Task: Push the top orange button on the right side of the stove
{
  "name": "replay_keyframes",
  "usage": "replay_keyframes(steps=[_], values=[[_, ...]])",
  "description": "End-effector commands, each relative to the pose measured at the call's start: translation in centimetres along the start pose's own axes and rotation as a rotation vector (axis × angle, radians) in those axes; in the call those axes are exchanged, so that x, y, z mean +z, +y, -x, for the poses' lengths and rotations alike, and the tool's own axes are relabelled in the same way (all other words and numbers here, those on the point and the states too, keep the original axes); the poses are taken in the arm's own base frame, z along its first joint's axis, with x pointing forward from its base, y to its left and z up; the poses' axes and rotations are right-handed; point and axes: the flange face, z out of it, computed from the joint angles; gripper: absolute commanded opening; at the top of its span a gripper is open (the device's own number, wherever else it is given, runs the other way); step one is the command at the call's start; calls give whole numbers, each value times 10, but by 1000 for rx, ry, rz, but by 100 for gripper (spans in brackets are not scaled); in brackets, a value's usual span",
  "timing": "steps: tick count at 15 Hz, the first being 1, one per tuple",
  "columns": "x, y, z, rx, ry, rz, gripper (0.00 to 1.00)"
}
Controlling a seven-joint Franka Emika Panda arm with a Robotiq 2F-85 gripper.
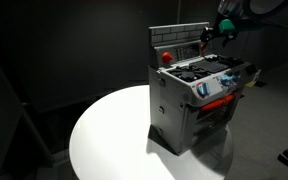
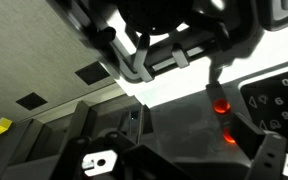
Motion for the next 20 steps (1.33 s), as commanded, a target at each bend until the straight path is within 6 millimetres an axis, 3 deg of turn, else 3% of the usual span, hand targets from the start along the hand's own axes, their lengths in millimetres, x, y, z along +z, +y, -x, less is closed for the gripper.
replay_keyframes(steps=[1,12,16,20], values=[[3,-3,-9,15,-10,16,100],[12,-7,-17,17,-26,31,100],[-5,-5,-5,8,-60,22,100],[-34,-3,16,15,-146,-14,100]])
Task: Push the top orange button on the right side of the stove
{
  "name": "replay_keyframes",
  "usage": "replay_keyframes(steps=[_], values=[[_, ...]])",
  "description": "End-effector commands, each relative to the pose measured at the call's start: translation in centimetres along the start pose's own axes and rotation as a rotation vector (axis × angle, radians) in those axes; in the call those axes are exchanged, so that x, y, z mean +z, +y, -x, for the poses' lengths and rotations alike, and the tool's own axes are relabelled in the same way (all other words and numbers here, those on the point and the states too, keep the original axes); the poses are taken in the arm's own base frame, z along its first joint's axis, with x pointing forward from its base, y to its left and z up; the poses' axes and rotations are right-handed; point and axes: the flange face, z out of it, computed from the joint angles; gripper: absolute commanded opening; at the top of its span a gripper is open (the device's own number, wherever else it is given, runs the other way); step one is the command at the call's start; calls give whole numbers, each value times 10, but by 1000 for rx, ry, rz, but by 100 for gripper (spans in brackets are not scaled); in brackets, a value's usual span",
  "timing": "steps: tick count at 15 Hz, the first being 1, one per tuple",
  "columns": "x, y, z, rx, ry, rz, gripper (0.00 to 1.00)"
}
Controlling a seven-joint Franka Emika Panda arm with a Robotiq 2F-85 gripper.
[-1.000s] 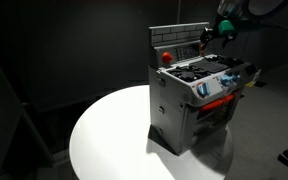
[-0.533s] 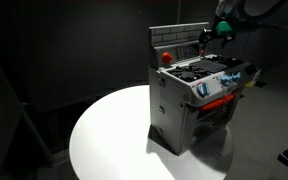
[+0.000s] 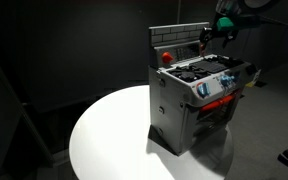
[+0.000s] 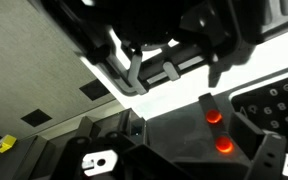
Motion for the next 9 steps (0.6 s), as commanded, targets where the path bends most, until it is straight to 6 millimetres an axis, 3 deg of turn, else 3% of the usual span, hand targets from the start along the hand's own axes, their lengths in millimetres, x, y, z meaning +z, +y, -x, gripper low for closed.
replay_keyframes(steps=[1,9], values=[[-35,6,25,-13,-92,-47,100],[-97,28,87,-67,-319,-96,100]])
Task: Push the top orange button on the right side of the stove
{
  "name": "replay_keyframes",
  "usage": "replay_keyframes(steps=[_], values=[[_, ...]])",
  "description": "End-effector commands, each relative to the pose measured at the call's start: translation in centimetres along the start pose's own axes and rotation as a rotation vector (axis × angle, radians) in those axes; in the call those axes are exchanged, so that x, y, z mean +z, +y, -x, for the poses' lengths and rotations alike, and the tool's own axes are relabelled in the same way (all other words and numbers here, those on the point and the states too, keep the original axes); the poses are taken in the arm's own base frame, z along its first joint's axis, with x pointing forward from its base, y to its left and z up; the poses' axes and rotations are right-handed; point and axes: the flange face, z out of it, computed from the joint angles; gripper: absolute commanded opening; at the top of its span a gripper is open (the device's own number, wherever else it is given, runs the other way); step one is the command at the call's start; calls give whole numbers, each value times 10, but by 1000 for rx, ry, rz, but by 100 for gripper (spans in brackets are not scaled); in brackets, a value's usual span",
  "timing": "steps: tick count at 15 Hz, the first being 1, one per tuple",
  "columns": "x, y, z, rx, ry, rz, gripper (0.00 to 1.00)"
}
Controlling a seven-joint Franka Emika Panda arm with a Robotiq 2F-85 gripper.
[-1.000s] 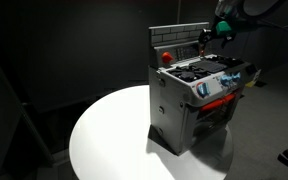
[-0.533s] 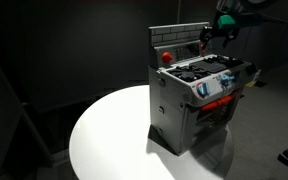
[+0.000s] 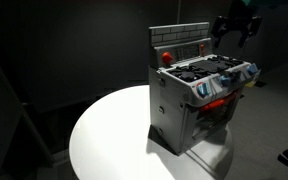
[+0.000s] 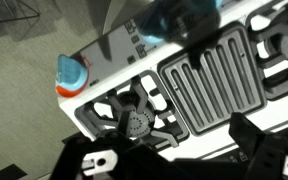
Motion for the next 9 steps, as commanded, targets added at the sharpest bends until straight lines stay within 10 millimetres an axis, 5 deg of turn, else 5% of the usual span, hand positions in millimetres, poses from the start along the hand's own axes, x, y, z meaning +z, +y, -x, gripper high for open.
replay_keyframes(steps=[1,9], values=[[-23,16,37,-59,-72,-13,100],[-64,42,107,-290,-116,-28,100]])
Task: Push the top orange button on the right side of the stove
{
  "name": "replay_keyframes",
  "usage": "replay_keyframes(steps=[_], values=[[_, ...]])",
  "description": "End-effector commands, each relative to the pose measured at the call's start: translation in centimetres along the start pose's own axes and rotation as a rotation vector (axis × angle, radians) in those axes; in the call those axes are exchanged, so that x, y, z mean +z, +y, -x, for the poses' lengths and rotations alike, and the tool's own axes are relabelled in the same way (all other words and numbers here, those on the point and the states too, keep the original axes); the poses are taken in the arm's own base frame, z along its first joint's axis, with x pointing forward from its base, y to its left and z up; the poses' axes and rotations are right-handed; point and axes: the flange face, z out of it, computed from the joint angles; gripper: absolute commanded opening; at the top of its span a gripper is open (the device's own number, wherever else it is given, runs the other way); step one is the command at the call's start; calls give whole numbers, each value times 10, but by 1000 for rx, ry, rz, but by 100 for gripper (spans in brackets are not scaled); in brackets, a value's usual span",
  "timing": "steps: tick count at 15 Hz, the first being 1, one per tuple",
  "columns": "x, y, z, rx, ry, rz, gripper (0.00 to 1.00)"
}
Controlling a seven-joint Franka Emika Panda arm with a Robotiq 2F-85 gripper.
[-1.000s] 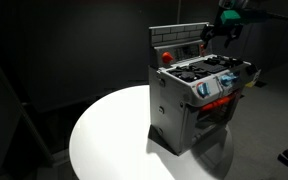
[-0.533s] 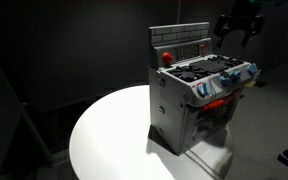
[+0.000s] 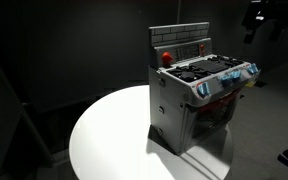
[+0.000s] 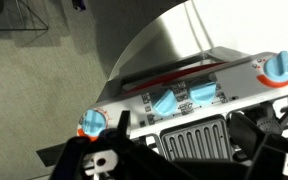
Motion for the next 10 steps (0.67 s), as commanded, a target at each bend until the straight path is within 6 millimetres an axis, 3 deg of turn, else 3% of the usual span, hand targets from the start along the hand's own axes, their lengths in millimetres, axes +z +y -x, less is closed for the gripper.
replay_keyframes(steps=[1,7,10], values=[[-16,6,40,-102,0,-12,100],[-29,10,75,-177,-24,-13,100],[-28,9,68,-154,-18,7,100]])
